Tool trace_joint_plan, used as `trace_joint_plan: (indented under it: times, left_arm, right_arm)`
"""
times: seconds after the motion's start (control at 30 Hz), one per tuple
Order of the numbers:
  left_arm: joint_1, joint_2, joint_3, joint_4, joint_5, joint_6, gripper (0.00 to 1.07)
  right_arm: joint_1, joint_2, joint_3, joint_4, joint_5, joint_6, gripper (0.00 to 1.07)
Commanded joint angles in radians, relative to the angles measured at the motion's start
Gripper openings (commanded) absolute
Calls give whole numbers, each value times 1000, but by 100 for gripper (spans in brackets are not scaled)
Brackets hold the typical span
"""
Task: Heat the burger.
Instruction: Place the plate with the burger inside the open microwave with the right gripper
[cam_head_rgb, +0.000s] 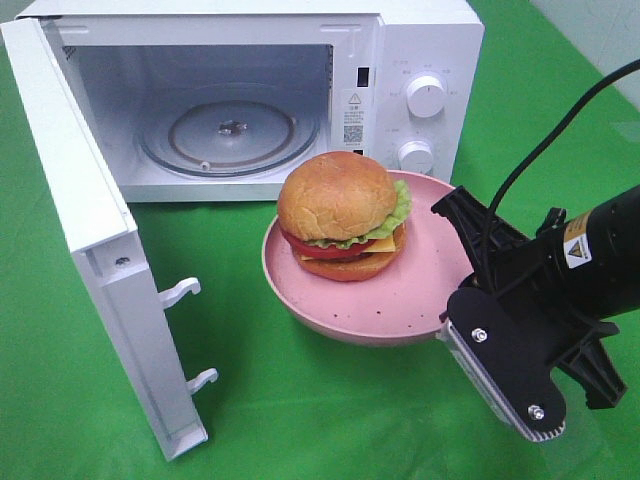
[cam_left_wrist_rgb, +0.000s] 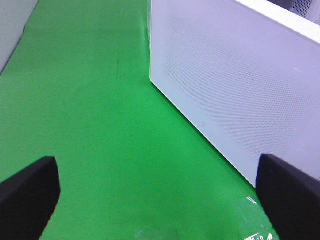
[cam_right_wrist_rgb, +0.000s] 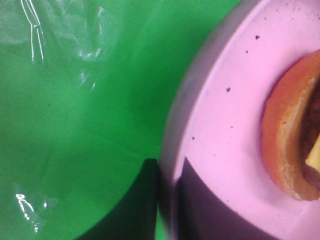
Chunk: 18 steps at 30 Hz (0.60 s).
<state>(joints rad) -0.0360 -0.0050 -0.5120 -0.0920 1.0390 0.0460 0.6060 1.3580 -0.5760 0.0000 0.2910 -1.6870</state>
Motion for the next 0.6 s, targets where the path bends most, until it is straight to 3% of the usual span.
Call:
trace_joint_plan:
  times: [0.03, 0.6]
  left_arm:
    - [4, -19, 2, 3, -4, -6, 100]
    - [4, -19, 2, 3, -4, -6, 100]
  right_arm:
    - [-1, -6, -23, 0, -54, -12, 0]
    - [69, 33, -79, 0, -65, -8, 0]
